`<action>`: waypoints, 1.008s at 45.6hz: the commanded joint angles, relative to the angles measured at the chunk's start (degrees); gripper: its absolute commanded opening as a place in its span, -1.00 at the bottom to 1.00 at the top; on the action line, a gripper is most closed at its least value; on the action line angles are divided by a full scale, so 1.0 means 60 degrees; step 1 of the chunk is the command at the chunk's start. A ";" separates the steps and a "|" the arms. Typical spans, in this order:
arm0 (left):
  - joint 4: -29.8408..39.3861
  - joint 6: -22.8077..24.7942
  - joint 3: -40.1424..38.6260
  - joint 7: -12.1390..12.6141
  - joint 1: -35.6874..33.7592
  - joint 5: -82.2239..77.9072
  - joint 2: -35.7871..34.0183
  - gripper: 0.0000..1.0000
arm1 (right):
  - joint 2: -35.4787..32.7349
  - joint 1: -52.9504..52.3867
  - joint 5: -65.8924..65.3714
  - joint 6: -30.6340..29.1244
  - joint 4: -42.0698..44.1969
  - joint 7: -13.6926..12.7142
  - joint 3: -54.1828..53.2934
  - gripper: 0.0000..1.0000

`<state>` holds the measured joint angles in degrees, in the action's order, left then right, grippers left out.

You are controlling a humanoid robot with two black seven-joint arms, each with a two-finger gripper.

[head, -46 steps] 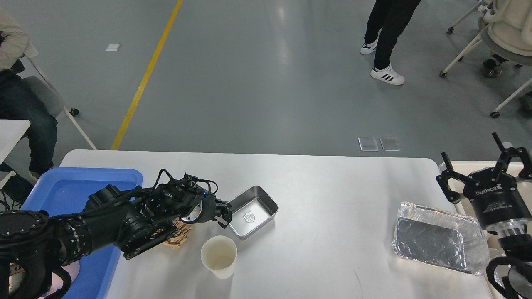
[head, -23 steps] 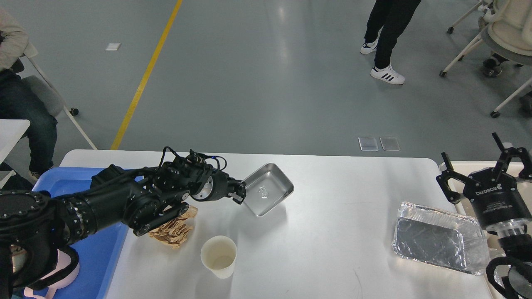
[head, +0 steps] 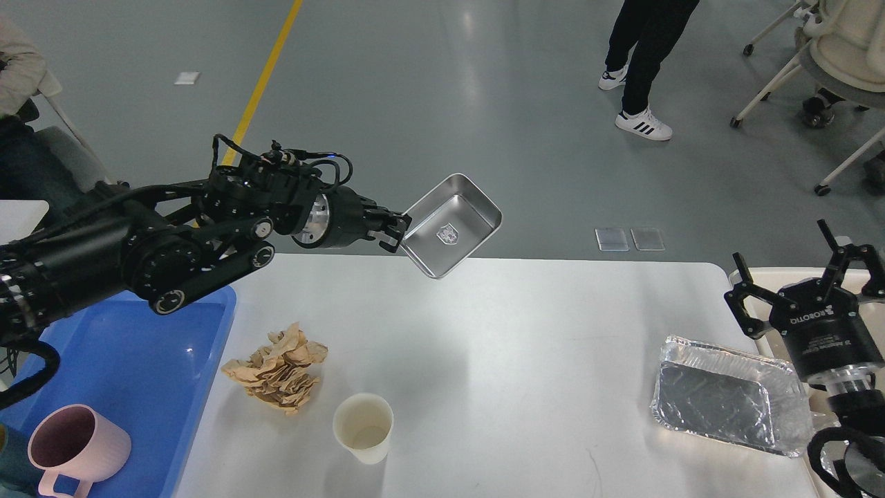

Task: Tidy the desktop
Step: 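Lift the steel box and lower it into the blue tray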

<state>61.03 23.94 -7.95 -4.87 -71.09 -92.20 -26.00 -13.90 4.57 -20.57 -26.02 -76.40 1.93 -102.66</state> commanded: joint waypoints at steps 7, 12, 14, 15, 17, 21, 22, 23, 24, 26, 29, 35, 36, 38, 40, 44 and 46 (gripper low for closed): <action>0.0272 0.0638 -0.1282 -0.0154 0.0071 0.0746 -0.2930 -1.00 | 0.0002 0.0043 0.0000 0.0001 0.0004 0.0000 0.0030 1.00; 0.0287 0.0668 -0.1326 -0.0213 0.0246 0.0820 -0.4058 -1.00 | 0.0031 0.0043 0.0000 0.0016 -0.0011 0.0000 0.0088 1.00; 0.0287 0.0668 -0.1385 -0.0228 0.0422 0.0820 -0.4411 -1.00 | 0.0031 0.0043 0.0000 0.0016 -0.0011 0.0000 0.0103 1.00; 0.0287 0.0668 -0.1414 -0.0242 0.0510 0.0835 -0.4557 -1.00 | 0.0031 0.0043 0.0000 0.0001 -0.0025 0.0000 0.0103 1.00; 0.0287 0.0653 -0.1502 -0.0301 0.0744 0.0980 -0.4806 -1.00 | 0.0031 0.0029 0.0000 0.0016 -0.0025 -0.0015 0.0103 1.00; 0.0243 0.0492 -0.1517 -0.0257 0.1373 0.1683 -0.5231 -1.00 | 0.0017 0.0043 0.0000 0.0001 0.0004 0.0000 0.0103 1.00; 0.0243 0.0492 -0.1517 -0.0242 0.1549 0.1771 -0.5319 -1.00 | 0.0017 0.0043 0.0000 0.0001 0.0004 0.0000 0.0103 1.00; 0.0243 0.0463 -0.1517 -0.0242 0.1725 0.1816 -0.5393 -1.00 | 0.0002 0.0043 0.0000 0.0016 0.0004 0.0000 0.0118 1.00; 0.0229 0.0405 -0.1517 -0.0242 0.1900 0.1831 -0.5451 -1.00 | 0.0002 0.0043 0.0000 0.0001 0.0004 0.0000 0.0103 1.00; 0.0214 0.0244 -0.1517 -0.0242 0.2208 0.1875 -0.5554 -1.00 | 0.0002 0.0043 0.0000 0.0001 0.0004 0.0000 0.0118 1.00; 0.0141 -0.0005 -0.1517 -0.0271 0.2648 0.1889 -0.5613 -1.00 | 0.0002 0.0029 0.0000 0.0001 0.0004 0.0000 0.0103 1.00; 0.0111 -0.0299 -0.1517 -0.0286 0.3498 0.1919 -0.5613 -1.00 | 0.0002 0.0043 0.0000 0.0001 0.0004 0.0000 0.0118 1.00; 0.0111 -0.0372 -0.1502 -0.0286 0.3629 0.1919 -0.5628 -1.00 | 0.0002 0.0043 0.0000 0.0001 0.0004 0.0000 0.0118 1.00; 0.0097 -0.0533 -0.1502 -0.0286 0.3878 0.1919 -0.5613 -1.00 | -0.0013 0.0058 0.0000 0.0001 0.0004 0.0000 0.0118 1.00; 0.0067 -0.0694 -0.1502 -0.0272 0.4157 0.1904 -0.5599 -1.00 | 0.0002 0.0058 0.0000 0.0001 0.0004 0.0000 0.0118 1.00; 0.0009 -0.0899 -0.1502 -0.0286 0.4670 0.1919 -0.5584 -0.99 | 0.0002 0.0073 0.0000 0.0001 0.0018 0.0000 0.0118 1.00; -0.0020 -0.1016 -0.1502 -0.0286 0.4846 0.1919 -0.5555 -0.99 | 0.0002 0.0087 0.0000 0.0001 0.0019 0.0000 0.0132 1.00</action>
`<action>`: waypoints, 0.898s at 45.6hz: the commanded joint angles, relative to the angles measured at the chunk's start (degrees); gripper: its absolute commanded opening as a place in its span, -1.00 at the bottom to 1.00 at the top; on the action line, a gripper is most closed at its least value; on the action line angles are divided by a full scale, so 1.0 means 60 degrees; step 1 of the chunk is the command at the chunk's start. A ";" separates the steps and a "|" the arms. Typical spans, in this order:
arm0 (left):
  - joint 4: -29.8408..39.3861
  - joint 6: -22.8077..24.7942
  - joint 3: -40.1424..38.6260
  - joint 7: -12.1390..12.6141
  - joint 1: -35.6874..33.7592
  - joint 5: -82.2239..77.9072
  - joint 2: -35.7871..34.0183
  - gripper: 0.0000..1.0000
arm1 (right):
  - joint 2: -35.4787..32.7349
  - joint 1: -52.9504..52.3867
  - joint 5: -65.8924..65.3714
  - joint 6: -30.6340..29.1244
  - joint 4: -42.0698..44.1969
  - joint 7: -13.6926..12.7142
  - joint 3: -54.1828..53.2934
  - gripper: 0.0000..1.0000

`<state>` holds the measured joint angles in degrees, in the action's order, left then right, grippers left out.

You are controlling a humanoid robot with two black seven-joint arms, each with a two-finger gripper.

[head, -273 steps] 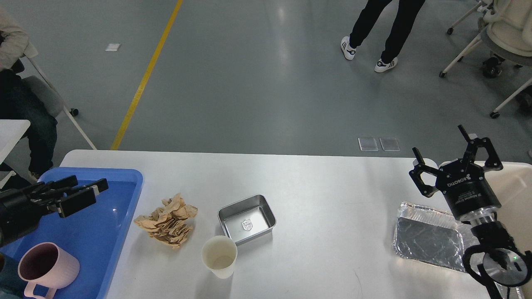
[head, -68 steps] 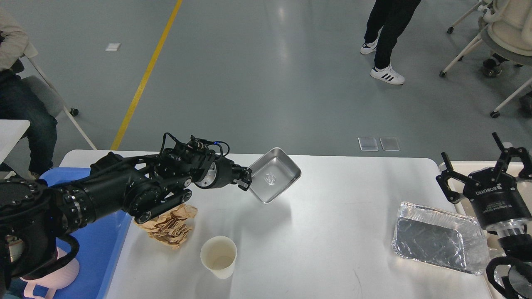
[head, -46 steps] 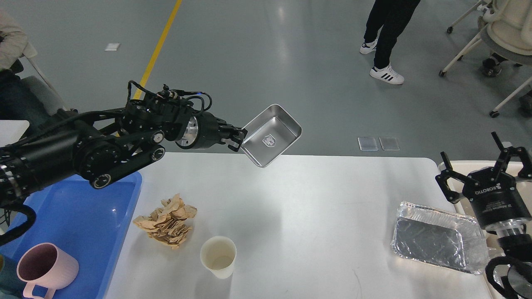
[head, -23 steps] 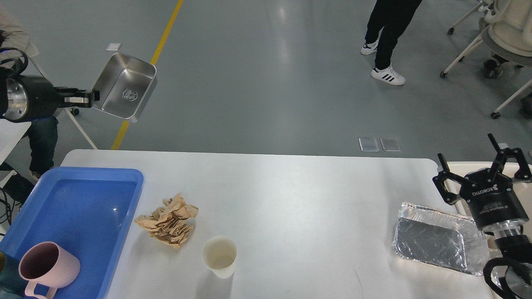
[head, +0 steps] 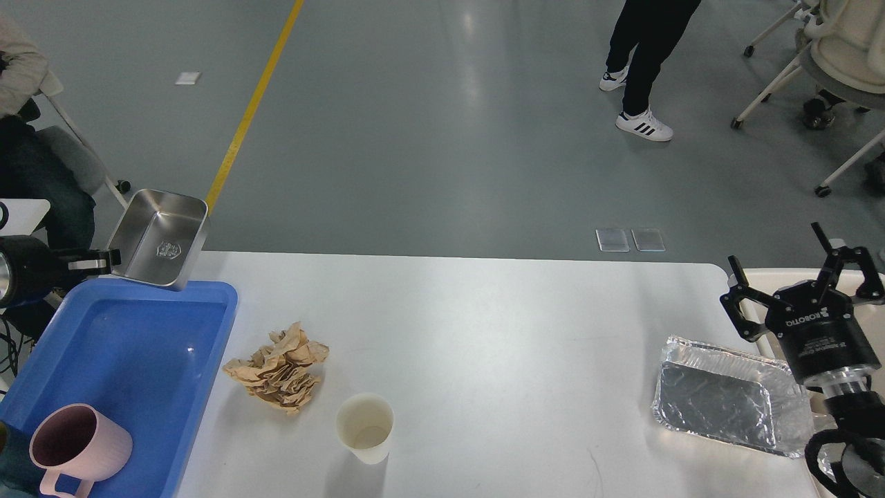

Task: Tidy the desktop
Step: 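Lift the steel box and lower it into the blue tray, then release the steel box and raise the left gripper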

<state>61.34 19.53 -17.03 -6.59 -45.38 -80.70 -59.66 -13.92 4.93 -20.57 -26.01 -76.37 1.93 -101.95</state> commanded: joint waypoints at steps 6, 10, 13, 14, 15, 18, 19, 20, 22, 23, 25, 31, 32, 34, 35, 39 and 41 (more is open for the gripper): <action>-0.0160 -0.0661 0.0085 0.0014 0.1043 0.0003 0.0114 -0.99 | 0.0020 0.0028 0.0000 -0.0001 0.0014 0.0000 0.0029 1.00; -0.0218 -0.0866 0.0100 0.0000 0.1424 -0.0011 0.0114 -0.98 | 0.0020 0.0028 0.0000 -0.0001 0.0014 0.0000 0.0029 1.00; -0.0291 -0.0969 0.0114 -0.0015 0.1673 0.0018 0.0143 -0.98 | 0.0005 0.0043 0.0000 -0.0001 0.0028 0.0000 0.0029 1.00; -0.0292 -0.0998 0.0114 -0.0015 0.1819 0.0003 0.0143 -0.97 | 0.0005 0.0043 0.0000 -0.0001 0.0028 0.0000 0.0029 1.00; -0.0292 -0.1027 0.0114 -0.0001 0.1951 -0.0026 0.0143 -0.97 | 0.0005 0.0043 0.0000 -0.0001 0.0043 0.0000 0.0029 1.00; -0.0335 -0.1203 0.0027 -0.0015 0.2274 -0.0011 0.0143 -0.97 | 0.0005 0.0043 0.0000 -0.0001 0.0058 0.0000 0.0029 1.00; -0.0350 -0.1276 0.0026 -0.0015 0.2318 -0.0011 0.0143 -0.97 | 0.0005 0.0043 0.0000 -0.0001 0.0043 0.0000 0.0015 1.00; -0.0350 -0.1335 0.0041 -0.0015 0.2333 -0.0011 0.0143 -0.97 | 0.0020 0.0043 0.0000 -0.0001 0.0043 0.0000 0.0014 1.00; -0.0365 -0.1365 0.0099 -0.0015 0.2333 -0.0011 0.0143 -0.92 | 0.0020 0.0043 0.0000 -0.0001 0.0043 0.0000 0.0029 1.00; -0.0379 -0.1365 0.0114 -0.0001 0.2333 -0.0011 0.0143 -0.83 | 0.0020 0.0043 0.0000 -0.0001 0.0043 0.0000 0.0015 1.00; -0.0394 -0.1336 0.0100 0.0000 0.2333 0.0032 0.0143 -0.29 | 0.0020 0.0043 0.0000 -0.0001 0.0043 0.0000 0.0015 1.00; -0.0394 -0.1350 -0.0032 0.0014 0.2216 0.0032 0.0143 0.60 | 0.0020 0.0043 0.0000 -0.0001 0.0043 0.0000 0.0029 1.00; -0.0394 -0.1350 -0.0047 0.0014 0.2187 0.0032 0.0143 0.63 | 0.0034 0.0043 0.0000 -0.0001 0.0043 0.0000 0.0015 1.00; -0.0380 -0.1277 -0.0076 0.0000 0.2129 0.0032 0.0128 0.74 | 0.0034 0.0043 0.0000 -0.0001 0.0028 0.0000 0.0029 1.00; -0.0365 -0.1262 -0.0120 0.0000 0.2099 0.0032 0.0128 0.80 | 0.0034 0.0043 0.0000 -0.0001 0.0028 0.0000 0.0029 1.00; -0.0350 -0.1131 -0.0573 0.0000 0.1865 0.0456 0.0128 0.93 | 0.0034 0.0043 0.0000 -0.0001 0.0028 0.0000 0.0014 1.00; -0.0277 -0.0941 -0.0793 0.0000 0.1777 0.0851 0.0114 0.94 | 0.0034 0.0043 0.0000 -0.0001 0.0028 0.0000 0.0029 1.00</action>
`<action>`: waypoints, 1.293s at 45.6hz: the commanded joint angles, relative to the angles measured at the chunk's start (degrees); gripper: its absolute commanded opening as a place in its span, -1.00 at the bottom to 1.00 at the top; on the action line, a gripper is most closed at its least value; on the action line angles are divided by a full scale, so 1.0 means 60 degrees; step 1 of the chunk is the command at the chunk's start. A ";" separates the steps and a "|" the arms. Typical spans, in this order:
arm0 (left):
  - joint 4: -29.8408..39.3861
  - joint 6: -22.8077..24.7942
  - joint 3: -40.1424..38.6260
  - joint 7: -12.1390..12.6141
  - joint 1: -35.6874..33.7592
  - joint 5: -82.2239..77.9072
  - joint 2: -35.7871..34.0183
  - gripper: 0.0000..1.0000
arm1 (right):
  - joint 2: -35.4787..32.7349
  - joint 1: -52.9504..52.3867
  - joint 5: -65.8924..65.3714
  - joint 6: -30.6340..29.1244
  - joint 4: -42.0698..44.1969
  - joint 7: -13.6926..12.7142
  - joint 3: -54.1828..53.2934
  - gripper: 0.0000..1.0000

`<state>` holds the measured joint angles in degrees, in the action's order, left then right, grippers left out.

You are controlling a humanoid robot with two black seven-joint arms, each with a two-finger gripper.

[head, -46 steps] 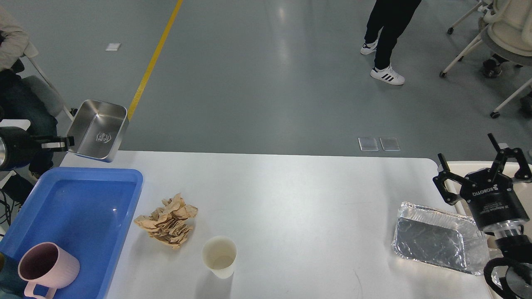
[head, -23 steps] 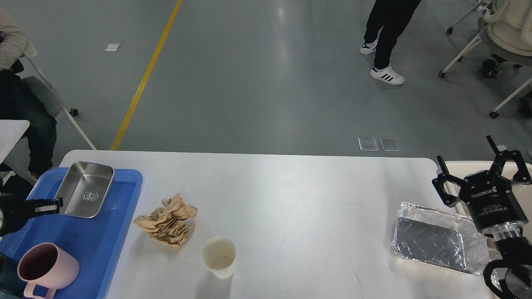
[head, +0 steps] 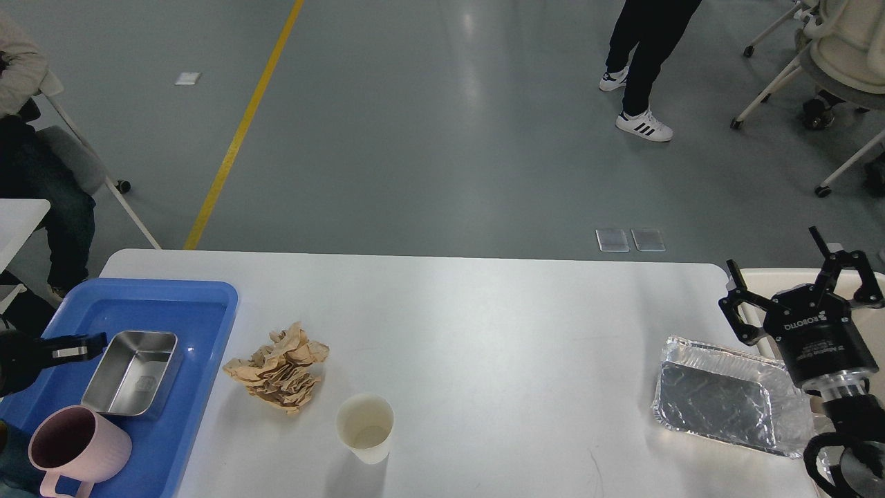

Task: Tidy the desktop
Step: 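Release the steel box and raise the left gripper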

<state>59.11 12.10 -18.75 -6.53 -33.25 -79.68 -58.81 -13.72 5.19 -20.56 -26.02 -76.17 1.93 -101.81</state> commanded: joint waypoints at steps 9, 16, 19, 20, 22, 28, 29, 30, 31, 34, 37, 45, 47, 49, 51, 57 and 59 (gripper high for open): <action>0.0153 0.1541 -0.2791 0.0063 -0.0377 0.5100 0.0133 0.94 | -0.0013 0.0029 0.0000 0.0001 -0.0020 0.0000 -0.0009 1.00; 0.0182 0.1835 -0.3891 0.0063 -0.0274 0.8208 0.0163 0.94 | -0.0042 0.0058 0.0000 0.0001 -0.0034 -0.0015 0.0005 1.00; 0.0182 0.1835 -0.4141 0.0033 -0.0157 0.9175 0.0207 0.94 | -0.0057 0.0058 -0.0030 0.0001 -0.0034 -0.0015 0.0064 1.00; 0.0196 0.1821 -0.4199 0.0004 -0.0099 0.9468 0.0221 0.94 | -0.0057 0.0058 -0.0044 0.0001 -0.0034 -0.0029 0.0093 1.00; 0.0284 0.1806 -0.4258 -0.0025 0.0091 1.0025 0.0294 0.94 | -0.0101 0.0044 -0.0102 0.0030 -0.0034 -0.0058 0.0224 1.00; 0.0753 0.1762 -0.4915 -0.0055 0.0896 1.1095 0.0675 0.94 | -0.0642 0.0000 -0.0790 0.0117 -0.0020 -0.0044 0.0605 1.00; 0.0811 0.1762 -0.5149 -0.0055 0.1087 1.1271 0.0821 0.94 | -0.0701 0.0000 -0.0864 0.0118 -0.0020 -0.0044 0.0664 1.00; 0.0884 0.1747 -0.5413 -0.0055 0.1306 1.1476 0.0996 0.94 | -0.0745 0.0000 -0.0923 0.0118 -0.0020 -0.0044 0.0694 1.00; 0.0943 0.1733 -0.5749 -0.0055 0.1569 1.1667 0.1201 0.94 | -0.0789 -0.0015 -0.0981 0.0118 -0.0020 -0.0029 0.0723 1.00; 0.1148 0.1733 -0.6891 -0.0040 0.2375 1.1946 0.1947 0.94 | -0.0979 -0.0044 -0.1259 0.0118 -0.0005 -0.0029 0.0796 1.00; 0.1397 0.1733 -0.8136 -0.0011 0.3122 1.1947 0.2826 0.94 | -0.1199 -0.0074 -0.1727 0.0118 -0.0005 -0.0015 0.0957 1.00; 0.2466 0.1879 -1.0643 0.0004 0.4763 1.1947 0.4980 0.94 | -0.1785 -0.0088 -0.3002 -0.0014 -0.0063 -0.0015 0.1133 1.00; 0.2671 0.1879 -1.1111 0.0004 0.5086 1.1947 0.5463 0.94 | -0.1975 -0.0088 -0.3324 -0.0043 -0.0107 -0.0015 0.1221 1.00; 0.2789 0.1923 -1.1537 0.0004 0.5350 1.1947 0.5918 0.94 | -0.2282 -0.0117 -0.3704 -0.0087 -0.0122 -0.0015 0.1513 1.00; 0.2789 0.2054 -1.1903 -0.0011 0.5497 1.1947 0.6357 0.94 | -0.2750 -0.0161 -0.3940 -0.0204 -0.0166 -0.0015 0.1850 1.00; 0.2731 0.2275 -1.2739 -0.0040 0.5688 1.1947 0.7486 0.94 | -0.4288 -0.0352 -0.4277 -0.0717 -0.0327 -0.0015 0.2962 1.00; 0.2673 0.2172 -1.2798 -0.0040 0.5703 1.1947 0.7735 0.94 | -0.4830 -0.0454 -0.4656 -0.0717 -0.0327 -0.0015 0.3460 1.00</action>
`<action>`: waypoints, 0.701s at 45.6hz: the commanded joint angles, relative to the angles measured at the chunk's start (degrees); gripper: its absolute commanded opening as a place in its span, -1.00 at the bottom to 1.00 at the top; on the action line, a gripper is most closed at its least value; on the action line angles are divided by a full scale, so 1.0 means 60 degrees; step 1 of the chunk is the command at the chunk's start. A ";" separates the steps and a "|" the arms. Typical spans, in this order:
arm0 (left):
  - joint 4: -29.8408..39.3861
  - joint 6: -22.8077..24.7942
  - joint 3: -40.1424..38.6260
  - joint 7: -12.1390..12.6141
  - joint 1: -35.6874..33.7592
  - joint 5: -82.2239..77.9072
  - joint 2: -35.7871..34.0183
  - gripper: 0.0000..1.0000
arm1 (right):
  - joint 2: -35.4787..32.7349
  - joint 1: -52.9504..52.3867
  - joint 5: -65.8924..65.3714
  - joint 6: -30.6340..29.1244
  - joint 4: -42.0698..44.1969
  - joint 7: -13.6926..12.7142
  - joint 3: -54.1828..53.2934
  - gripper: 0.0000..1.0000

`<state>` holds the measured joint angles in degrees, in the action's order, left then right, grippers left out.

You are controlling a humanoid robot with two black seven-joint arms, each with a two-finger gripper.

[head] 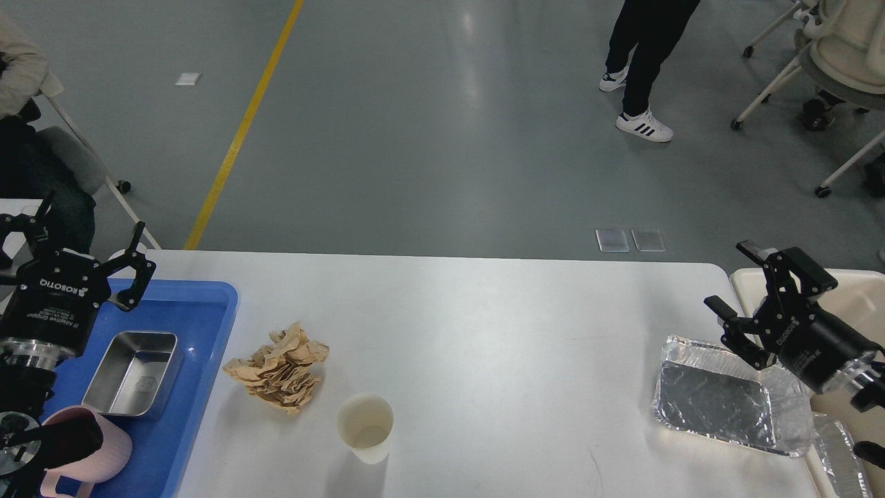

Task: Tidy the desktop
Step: 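Release the steel box and raise the left gripper, then lower the right gripper to the edge of the foil tray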

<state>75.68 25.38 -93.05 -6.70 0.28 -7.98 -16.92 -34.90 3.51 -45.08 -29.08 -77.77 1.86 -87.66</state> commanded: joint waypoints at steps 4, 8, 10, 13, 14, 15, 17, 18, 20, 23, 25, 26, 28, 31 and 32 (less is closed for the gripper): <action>-0.0103 -0.0202 -0.0386 -0.0011 0.0114 -0.0003 0.1120 0.94 | -0.2150 -0.0439 -0.1655 -0.0192 -0.0061 0.0012 0.1513 1.00; -0.0190 -0.0495 -0.0283 -0.0011 0.0128 -0.0003 0.1399 0.94 | -0.3026 -0.0425 -0.1876 -0.0425 -0.0119 0.0288 0.1514 1.00; -0.0234 -0.0495 -0.0239 -0.0011 0.0128 -0.0003 0.1443 0.94 | -0.3439 -0.0410 -0.1964 -0.0441 -0.0236 0.0771 0.1514 1.00; -0.0264 -0.0495 -0.0210 -0.0026 0.0216 -0.0003 0.1473 0.94 | -0.4170 -0.0322 -0.2110 -0.0499 -0.0354 0.1548 0.1616 1.00; -0.0264 -0.0495 -0.0210 -0.0011 0.0260 -0.0003 0.1458 0.94 | -0.4521 -0.0264 -0.2198 -0.0514 -0.0368 0.1753 0.1631 1.00; -0.0264 -0.0495 -0.0210 -0.0011 0.0304 -0.0003 0.1458 0.94 | -0.4844 -0.0205 -0.2271 -0.0514 -0.0369 0.1886 0.1646 1.00; -0.0278 -0.0495 -0.0210 -0.0011 0.0348 -0.0003 0.1458 0.94 | -0.5357 -0.0103 -0.2432 -0.0514 -0.0369 0.1989 0.1689 1.00; -0.0293 -0.0495 -0.0210 -0.0026 0.0363 -0.0017 0.1444 0.94 | -0.5635 -0.0073 -0.2506 -0.0514 -0.0369 0.1990 0.1704 1.00; -0.0337 -0.0495 -0.0210 -0.0011 0.0377 -0.0017 0.1443 0.94 | -0.6090 -0.0058 -0.2666 -0.0514 -0.0339 0.1990 0.1733 1.00; -0.0483 -0.0495 -0.0210 -0.0011 0.0436 -0.0017 0.1429 0.94 | -0.6778 -0.0044 -0.3091 -0.0441 -0.0296 0.1990 0.1763 1.00; -0.0571 -0.0495 -0.0210 -0.0011 0.0421 -0.0017 0.1429 0.94 | -0.6999 -0.0015 -0.3296 -0.0441 -0.0266 0.1990 0.1763 1.00; -0.0615 -0.0495 -0.0210 -0.0011 0.0436 -0.0017 0.1414 0.94 | -0.7058 0.0000 -0.3355 -0.0427 -0.0237 0.2004 0.1763 1.00; -0.0717 -0.0495 -0.0210 -0.0011 0.0436 -0.0017 0.1414 0.94 | -0.7146 0.0000 -0.3487 -0.0412 -0.0222 0.2004 0.1763 1.00; -0.0835 -0.0554 -0.0224 -0.0011 0.0436 -0.0032 0.1400 0.94 | -0.7220 0.0000 -0.4202 -0.0397 -0.0295 0.2004 0.1763 1.00; -0.0879 -0.0554 -0.0224 -0.0011 0.0436 -0.0046 0.1400 0.94 | -0.7234 0.0000 -0.4554 -0.0368 -0.0324 0.2004 0.1748 1.00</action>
<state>71.71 22.33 -94.30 -6.77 2.86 -8.09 -8.43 -77.12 3.47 -65.83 -31.64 -79.26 13.86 -77.09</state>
